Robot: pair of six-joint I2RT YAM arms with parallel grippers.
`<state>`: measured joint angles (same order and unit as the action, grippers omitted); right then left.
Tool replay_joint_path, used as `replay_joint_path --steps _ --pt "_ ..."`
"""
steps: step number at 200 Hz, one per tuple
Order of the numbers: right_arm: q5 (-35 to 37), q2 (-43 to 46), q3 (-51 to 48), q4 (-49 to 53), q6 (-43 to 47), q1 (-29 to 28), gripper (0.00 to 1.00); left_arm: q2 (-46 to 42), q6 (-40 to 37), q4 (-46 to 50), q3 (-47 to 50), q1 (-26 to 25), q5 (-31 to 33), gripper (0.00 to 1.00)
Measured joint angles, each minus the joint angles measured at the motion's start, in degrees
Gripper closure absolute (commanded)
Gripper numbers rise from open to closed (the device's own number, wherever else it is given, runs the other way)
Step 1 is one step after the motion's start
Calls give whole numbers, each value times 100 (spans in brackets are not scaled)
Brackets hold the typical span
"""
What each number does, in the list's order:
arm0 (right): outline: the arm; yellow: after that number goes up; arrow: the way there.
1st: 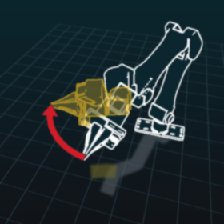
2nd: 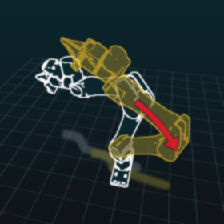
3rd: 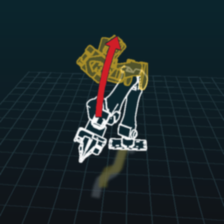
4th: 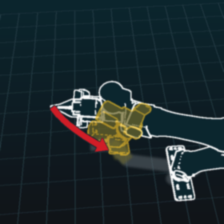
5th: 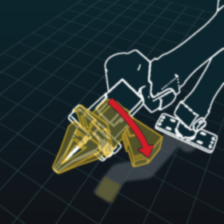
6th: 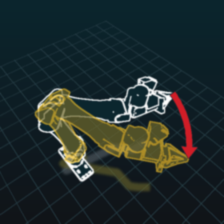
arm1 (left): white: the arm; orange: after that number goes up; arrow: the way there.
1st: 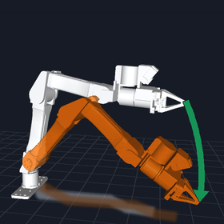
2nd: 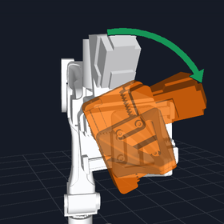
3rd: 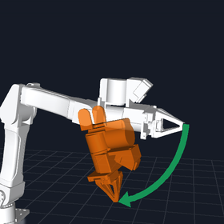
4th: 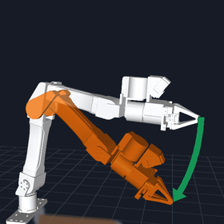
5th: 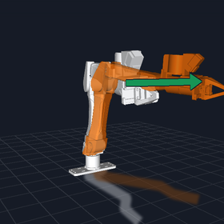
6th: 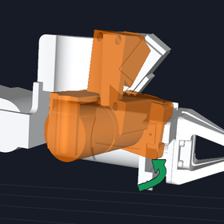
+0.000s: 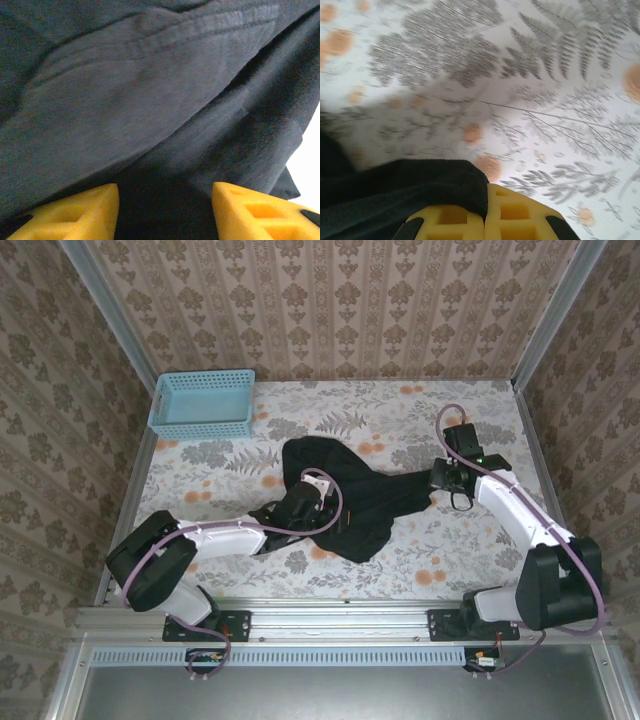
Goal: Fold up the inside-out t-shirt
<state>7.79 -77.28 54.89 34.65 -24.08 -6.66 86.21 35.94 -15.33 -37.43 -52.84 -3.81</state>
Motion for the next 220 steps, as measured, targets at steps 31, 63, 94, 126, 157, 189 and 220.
replay_joint_path --steps 31,63,94,126,157,189,220 --pt "-407 122 -94 -72 15 -17 100 -17 -24 50 -44 -2 -7 47" --pt "-577 107 -98 -122 33 -35 68 -66 -129 299 -214 -35 -4 46" --pt "-496 -151 -55 -48 107 -35 53 -68 -232 385 -455 -94 -22 45" --pt "-501 -111 -48 17 116 -96 51 -166 -271 662 -509 -114 -15 42" --pt "-509 431 -225 -9 44 -570 40 -750 -313 1209 -509 -26 90 37" --pt "-542 754 -450 -396 -74 -2037 27 -1696 -343 1698 -498 831 173 30" --pt "-511 258 -424 -922 -199 -2981 20 -1685 -339 2006 -492 1976 -98 26"
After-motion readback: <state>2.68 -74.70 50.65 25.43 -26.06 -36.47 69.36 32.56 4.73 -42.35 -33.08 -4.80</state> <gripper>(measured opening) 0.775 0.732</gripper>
